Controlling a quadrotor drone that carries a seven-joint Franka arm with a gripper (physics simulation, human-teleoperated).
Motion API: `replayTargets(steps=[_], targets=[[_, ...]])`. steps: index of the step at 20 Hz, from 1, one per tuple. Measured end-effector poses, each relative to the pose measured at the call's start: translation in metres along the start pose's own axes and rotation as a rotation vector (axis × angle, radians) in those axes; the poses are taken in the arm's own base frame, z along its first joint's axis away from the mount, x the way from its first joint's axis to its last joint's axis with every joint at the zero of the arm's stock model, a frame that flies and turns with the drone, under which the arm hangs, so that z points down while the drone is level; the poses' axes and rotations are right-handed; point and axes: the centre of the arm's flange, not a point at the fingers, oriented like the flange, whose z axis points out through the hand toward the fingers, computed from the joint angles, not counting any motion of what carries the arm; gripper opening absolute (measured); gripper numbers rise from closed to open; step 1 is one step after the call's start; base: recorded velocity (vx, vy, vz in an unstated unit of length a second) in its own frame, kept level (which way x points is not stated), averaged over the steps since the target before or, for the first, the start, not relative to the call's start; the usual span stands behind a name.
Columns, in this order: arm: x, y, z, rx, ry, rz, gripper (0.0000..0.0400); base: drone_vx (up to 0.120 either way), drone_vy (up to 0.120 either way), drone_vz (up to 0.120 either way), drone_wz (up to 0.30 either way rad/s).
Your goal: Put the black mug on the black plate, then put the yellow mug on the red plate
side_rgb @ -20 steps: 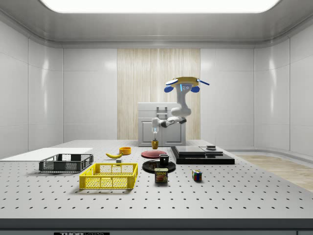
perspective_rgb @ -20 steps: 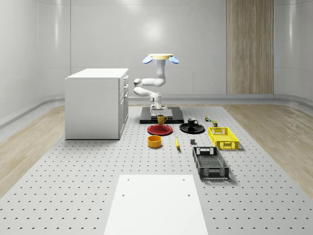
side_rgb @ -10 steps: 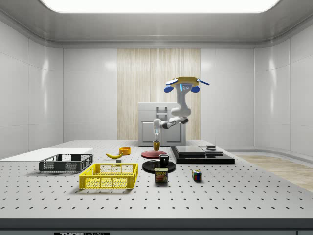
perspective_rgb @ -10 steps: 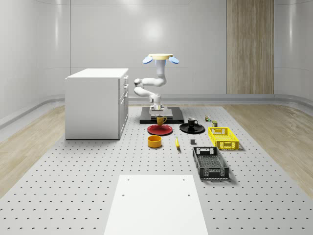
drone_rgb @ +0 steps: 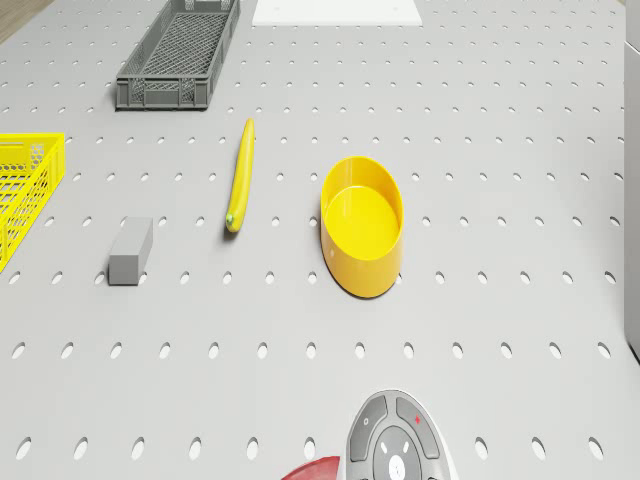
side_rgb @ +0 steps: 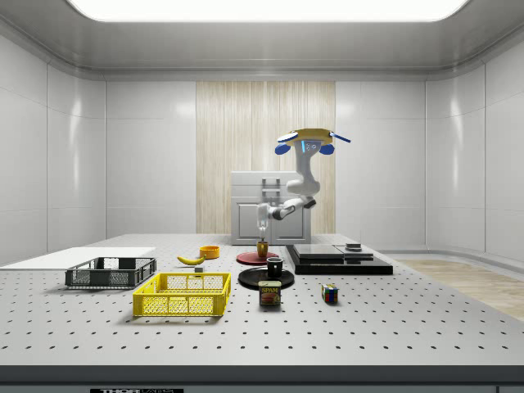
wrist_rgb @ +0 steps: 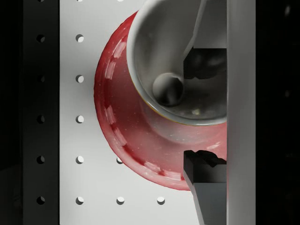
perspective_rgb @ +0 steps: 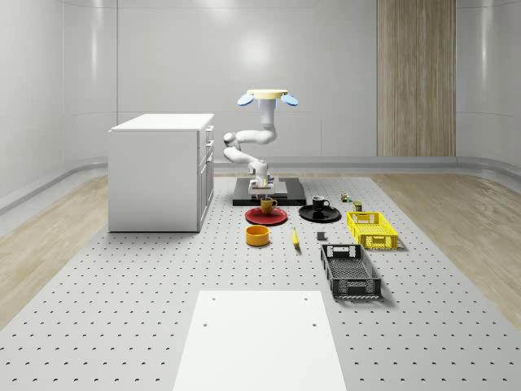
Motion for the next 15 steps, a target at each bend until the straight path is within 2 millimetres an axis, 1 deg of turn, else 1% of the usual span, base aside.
replayTargets(steps=[2,5,9,15], targets=[[0.000,0.000,-0.003,0.000,0.000,0.000,0.0323,0.000,0.000,0.000,0.000],[0.000,0.000,-0.012,0.000,0.000,0.000,0.0364,0.000,0.000,0.000,0.000],[0.000,0.000,-0.023,0.000,0.000,0.000,0.0387,0.000,0.000,0.000,0.000],[0.000,0.000,-0.030,0.000,0.000,0.000,0.0397,0.000,0.000,0.000,0.000]])
